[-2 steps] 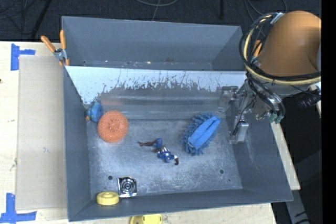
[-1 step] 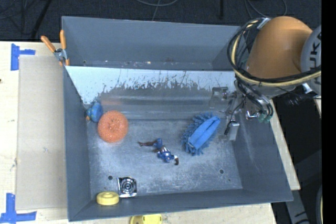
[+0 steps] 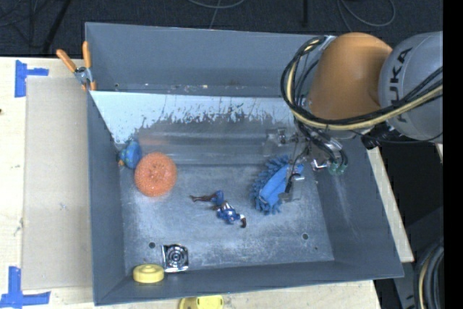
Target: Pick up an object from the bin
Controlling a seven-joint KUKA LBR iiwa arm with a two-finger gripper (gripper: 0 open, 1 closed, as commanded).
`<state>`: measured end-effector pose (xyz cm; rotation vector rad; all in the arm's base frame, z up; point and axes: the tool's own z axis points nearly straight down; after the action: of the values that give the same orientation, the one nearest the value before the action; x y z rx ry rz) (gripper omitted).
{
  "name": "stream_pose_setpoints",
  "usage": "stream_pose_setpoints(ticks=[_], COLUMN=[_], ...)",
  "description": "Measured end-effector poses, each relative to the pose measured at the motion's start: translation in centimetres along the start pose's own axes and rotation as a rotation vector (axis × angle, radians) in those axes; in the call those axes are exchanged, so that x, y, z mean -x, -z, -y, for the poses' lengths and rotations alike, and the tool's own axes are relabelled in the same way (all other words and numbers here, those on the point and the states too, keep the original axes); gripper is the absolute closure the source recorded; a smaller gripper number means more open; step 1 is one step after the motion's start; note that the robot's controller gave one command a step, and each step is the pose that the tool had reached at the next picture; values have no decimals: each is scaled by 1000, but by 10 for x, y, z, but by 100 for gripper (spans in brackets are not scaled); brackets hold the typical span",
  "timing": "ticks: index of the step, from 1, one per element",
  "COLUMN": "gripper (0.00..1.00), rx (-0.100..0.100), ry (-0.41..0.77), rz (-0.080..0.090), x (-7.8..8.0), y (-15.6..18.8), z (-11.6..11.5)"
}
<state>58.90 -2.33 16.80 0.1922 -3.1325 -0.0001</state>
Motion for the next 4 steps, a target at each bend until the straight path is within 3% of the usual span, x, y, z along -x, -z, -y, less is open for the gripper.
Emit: stream_pose_setpoints(ticks=[1, 2, 3, 4], gripper=[100, 0, 0, 100], rx=[0, 0, 0, 0], ry=[-134, -133, -132, -319], rz=[2, 2, 2, 5], x=[-42, -42, -42, -7], y=[-49, -49, -49, -98], z=[-1, -1, -1, -15])
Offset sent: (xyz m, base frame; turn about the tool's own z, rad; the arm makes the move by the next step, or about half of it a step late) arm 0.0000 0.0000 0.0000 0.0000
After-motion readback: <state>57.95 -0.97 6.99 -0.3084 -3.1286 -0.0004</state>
